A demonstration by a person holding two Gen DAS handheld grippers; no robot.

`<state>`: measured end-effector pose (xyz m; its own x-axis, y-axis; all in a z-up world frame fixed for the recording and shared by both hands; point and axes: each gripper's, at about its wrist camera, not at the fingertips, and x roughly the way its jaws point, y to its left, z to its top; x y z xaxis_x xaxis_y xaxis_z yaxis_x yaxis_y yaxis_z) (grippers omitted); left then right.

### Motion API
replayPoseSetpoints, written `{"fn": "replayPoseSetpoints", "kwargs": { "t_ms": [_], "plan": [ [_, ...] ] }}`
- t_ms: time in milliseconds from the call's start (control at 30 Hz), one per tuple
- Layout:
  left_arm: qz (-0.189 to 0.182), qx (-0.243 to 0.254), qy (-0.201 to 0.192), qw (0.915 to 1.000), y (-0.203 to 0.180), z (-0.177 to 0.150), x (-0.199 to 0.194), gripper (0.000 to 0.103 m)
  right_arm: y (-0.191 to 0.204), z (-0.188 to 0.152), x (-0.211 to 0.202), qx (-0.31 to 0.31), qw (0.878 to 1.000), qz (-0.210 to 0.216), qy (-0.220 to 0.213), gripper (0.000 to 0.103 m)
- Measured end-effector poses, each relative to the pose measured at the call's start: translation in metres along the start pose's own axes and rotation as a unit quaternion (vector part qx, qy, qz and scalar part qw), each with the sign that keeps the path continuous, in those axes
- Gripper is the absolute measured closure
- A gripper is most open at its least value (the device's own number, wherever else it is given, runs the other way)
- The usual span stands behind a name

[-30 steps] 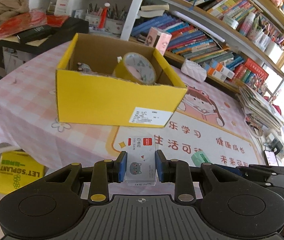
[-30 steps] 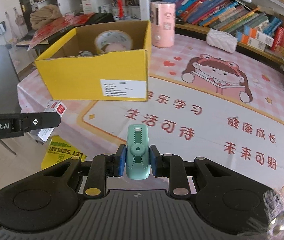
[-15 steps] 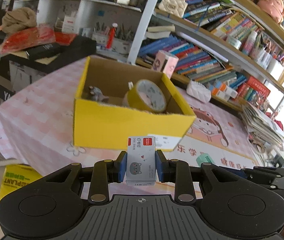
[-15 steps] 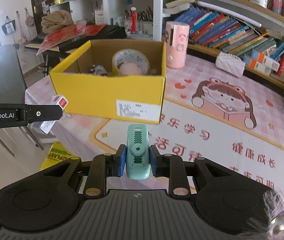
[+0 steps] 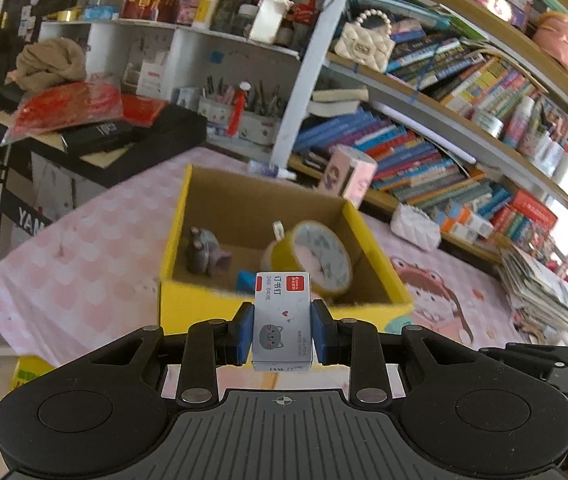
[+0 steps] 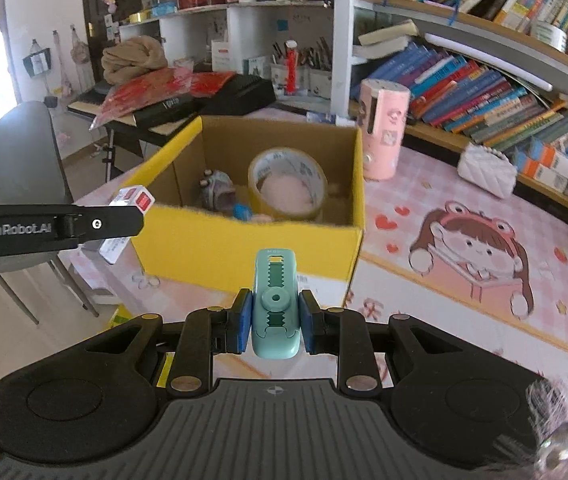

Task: Organize objects
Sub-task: 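Carry the card box in the left tool while the right tool carries the clip to the box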

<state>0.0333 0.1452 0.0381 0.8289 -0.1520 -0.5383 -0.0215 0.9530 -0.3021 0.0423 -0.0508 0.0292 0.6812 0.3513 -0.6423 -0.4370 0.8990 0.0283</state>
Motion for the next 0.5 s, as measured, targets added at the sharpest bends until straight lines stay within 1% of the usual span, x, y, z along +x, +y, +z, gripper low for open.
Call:
{"fn": "replayPoseSetpoints", "kwargs": {
  "t_ms": [133, 300, 367, 500],
  "plan": [
    [0.021, 0.005, -0.017, 0.9996, 0.000, 0.017, 0.014, 0.075, -0.007, 0.024, 0.012, -0.006, 1.000, 0.010, -0.027, 0.080],
    [0.057, 0.011, -0.031, 0.9978, 0.000, 0.033, 0.044, 0.075, -0.018, 0.059, 0.036, -0.024, 0.998, 0.018, -0.050, 0.080],
    [0.074, 0.019, -0.028, 0.9967, 0.000, 0.036, 0.059, 0.075, -0.023, 0.072, 0.046, -0.027, 0.998, 0.022, -0.056, 0.080],
    [0.098, 0.033, -0.010, 0.9946, -0.001, 0.035, 0.087, 0.075, -0.027, 0.092, 0.064, -0.037, 0.997, 0.034, -0.065, 0.080]
  ]
}}
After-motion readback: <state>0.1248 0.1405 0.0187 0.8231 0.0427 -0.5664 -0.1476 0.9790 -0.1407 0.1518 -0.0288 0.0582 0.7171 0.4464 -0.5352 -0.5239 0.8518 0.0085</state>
